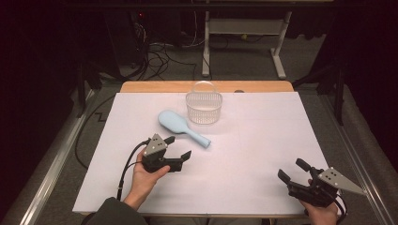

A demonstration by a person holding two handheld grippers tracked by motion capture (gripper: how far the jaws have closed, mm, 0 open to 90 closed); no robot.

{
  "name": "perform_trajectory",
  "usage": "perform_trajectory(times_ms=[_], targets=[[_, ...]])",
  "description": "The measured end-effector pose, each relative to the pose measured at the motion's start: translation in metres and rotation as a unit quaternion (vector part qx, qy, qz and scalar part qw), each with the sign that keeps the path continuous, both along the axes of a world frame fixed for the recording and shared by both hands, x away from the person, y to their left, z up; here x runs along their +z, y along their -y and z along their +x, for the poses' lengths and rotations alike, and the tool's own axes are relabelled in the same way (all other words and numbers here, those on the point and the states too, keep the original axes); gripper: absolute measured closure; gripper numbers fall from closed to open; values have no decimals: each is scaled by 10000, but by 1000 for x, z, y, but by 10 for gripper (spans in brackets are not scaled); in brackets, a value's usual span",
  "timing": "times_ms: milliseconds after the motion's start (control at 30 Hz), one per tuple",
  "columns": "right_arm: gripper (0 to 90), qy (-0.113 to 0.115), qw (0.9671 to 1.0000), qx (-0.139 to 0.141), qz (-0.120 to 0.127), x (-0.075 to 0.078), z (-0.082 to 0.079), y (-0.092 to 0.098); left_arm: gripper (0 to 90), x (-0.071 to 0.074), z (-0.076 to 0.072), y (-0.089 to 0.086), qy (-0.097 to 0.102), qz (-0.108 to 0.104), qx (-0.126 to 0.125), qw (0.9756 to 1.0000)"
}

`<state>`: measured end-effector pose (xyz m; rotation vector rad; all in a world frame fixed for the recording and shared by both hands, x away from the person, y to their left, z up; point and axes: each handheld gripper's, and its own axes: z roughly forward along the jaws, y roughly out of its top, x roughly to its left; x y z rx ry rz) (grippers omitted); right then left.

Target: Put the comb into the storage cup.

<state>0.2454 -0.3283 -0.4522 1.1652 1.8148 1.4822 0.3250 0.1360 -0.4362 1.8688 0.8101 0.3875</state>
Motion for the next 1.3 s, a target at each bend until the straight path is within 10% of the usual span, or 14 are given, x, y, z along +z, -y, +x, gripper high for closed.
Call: perform_trajectory(times_ms=[1300], targets=[[176,11,10000,25,39,0,0,1,205,11,33,34,-110,208,-143,9996]])
